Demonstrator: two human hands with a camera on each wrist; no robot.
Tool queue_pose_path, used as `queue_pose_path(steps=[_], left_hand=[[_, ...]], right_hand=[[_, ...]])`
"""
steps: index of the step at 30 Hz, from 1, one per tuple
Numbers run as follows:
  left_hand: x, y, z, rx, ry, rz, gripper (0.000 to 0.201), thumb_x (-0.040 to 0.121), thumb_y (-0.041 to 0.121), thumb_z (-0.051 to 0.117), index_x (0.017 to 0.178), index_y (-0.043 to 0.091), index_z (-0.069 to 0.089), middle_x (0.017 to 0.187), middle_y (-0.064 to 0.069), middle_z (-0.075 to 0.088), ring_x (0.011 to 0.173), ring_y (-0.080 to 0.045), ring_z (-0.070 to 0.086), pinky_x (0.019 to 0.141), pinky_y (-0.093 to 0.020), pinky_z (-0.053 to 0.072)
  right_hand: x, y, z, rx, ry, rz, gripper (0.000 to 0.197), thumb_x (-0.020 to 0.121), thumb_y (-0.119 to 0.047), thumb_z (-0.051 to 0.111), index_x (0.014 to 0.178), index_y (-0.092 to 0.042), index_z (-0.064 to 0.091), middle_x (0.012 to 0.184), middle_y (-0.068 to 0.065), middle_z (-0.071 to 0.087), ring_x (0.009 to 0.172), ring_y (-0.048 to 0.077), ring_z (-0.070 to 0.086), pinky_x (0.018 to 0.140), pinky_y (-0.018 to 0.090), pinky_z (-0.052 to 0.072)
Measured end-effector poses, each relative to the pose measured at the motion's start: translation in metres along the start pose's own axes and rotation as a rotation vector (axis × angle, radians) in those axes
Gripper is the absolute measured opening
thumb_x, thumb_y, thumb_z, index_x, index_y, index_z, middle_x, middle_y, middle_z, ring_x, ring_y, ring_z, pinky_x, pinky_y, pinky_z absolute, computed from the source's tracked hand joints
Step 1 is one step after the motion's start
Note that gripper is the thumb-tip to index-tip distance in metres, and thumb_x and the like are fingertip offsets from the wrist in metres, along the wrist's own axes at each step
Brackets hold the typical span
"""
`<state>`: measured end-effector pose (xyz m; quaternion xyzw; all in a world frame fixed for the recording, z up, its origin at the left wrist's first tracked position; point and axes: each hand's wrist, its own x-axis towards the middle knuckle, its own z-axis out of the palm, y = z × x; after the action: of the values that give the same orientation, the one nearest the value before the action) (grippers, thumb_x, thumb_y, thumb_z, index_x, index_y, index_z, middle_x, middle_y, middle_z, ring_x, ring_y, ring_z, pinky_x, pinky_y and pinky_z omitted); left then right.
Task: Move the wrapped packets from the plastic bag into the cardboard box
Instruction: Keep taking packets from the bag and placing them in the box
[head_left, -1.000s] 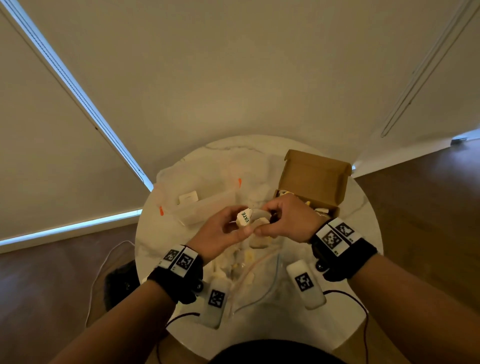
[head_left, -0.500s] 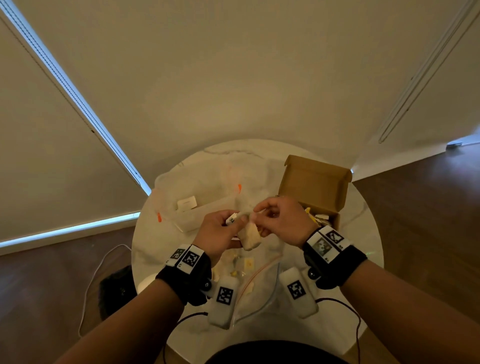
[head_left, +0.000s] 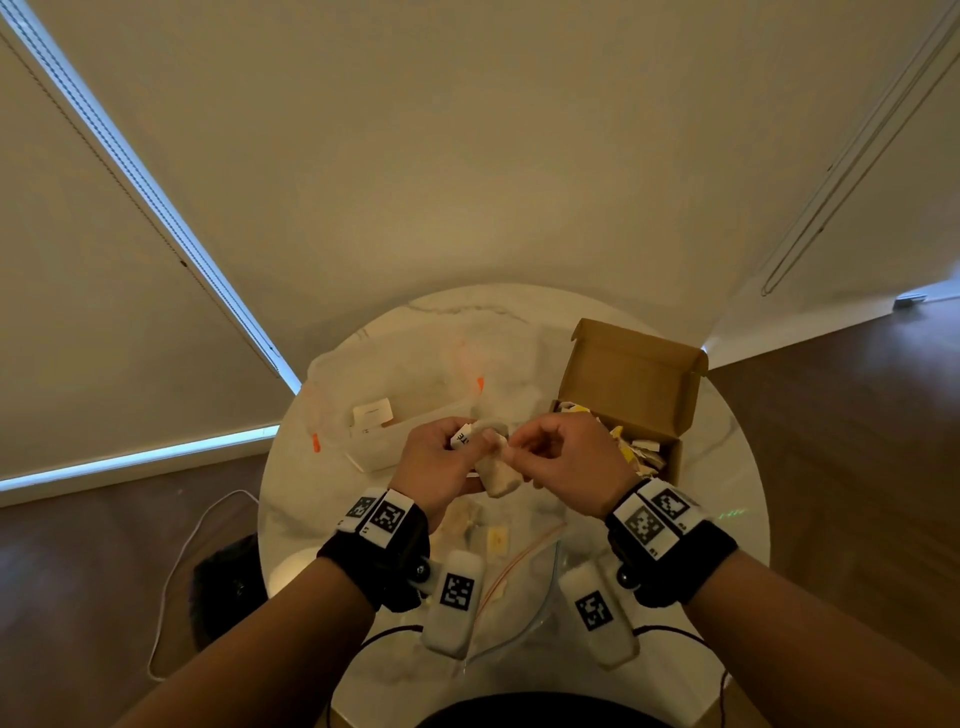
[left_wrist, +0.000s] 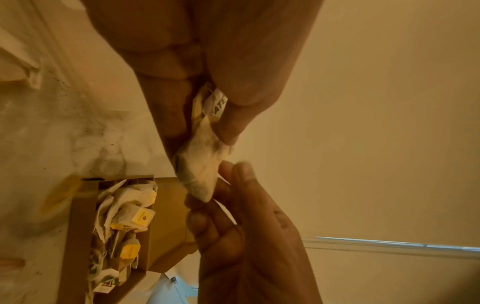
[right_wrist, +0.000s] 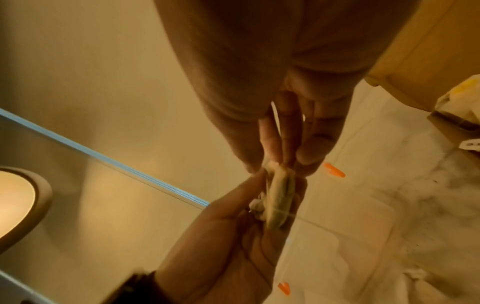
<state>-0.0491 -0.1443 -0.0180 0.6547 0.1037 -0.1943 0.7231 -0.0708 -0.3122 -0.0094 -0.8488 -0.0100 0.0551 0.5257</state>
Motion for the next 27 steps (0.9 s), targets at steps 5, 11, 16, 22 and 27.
queue_pose_path(steps=[5, 11, 16, 22, 27], left_hand=[[-0.001, 0.004, 0.006, -0.079, -0.001, -0.044, 0.021, 0.09, 0.015, 0.067, 0.103, -0.002, 0.067, 0.089, -0.014, 0.071, 0.073, -0.023, 0.07, 0.063, -0.035, 0.057], [-0.001, 0.006, 0.001, -0.155, 0.034, -0.084, 0.014, 0.091, 0.014, 0.065, 0.094, 0.0, 0.069, 0.088, -0.013, 0.07, 0.079, -0.024, 0.068, 0.067, -0.037, 0.059], [0.002, 0.006, -0.004, -0.103, 0.075, -0.032, 0.016, 0.093, 0.017, 0.062, 0.099, 0.003, 0.067, 0.098, -0.015, 0.07, 0.088, -0.025, 0.068, 0.064, -0.032, 0.057], [0.006, 0.013, -0.021, 0.159, 0.085, 0.147, 0.009, 0.092, 0.014, 0.065, 0.096, 0.01, 0.071, 0.09, -0.007, 0.072, 0.077, -0.015, 0.066, 0.06, -0.022, 0.054], [0.002, 0.034, -0.035, 0.461, -0.256, 0.275, 0.015, 0.09, 0.013, 0.067, 0.102, 0.016, 0.075, 0.103, 0.002, 0.075, 0.084, -0.006, 0.068, 0.069, -0.017, 0.05]], right_hand=[[0.008, -0.001, 0.007, -0.056, 0.039, 0.04, 0.014, 0.073, -0.02, 0.082, 0.078, -0.016, 0.069, 0.066, -0.005, 0.066, 0.059, 0.006, 0.058, 0.058, 0.021, 0.05], [0.005, 0.004, 0.004, -0.016, 0.064, -0.018, 0.015, 0.075, -0.01, 0.076, 0.071, -0.022, 0.067, 0.072, -0.005, 0.068, 0.068, 0.01, 0.064, 0.066, 0.026, 0.054], [-0.001, 0.005, 0.001, 0.091, 0.06, -0.029, 0.013, 0.076, -0.004, 0.076, 0.078, -0.014, 0.069, 0.071, 0.005, 0.067, 0.065, 0.021, 0.064, 0.065, 0.034, 0.056], [0.0, 0.003, -0.02, 0.176, 0.107, 0.081, 0.012, 0.084, -0.003, 0.07, 0.093, -0.011, 0.071, 0.085, 0.014, 0.068, 0.068, 0.015, 0.064, 0.063, 0.02, 0.056], [0.009, 0.001, -0.032, 0.108, 0.152, 0.07, 0.009, 0.084, -0.012, 0.072, 0.091, -0.017, 0.072, 0.089, 0.01, 0.071, 0.079, 0.021, 0.067, 0.071, 0.024, 0.057]])
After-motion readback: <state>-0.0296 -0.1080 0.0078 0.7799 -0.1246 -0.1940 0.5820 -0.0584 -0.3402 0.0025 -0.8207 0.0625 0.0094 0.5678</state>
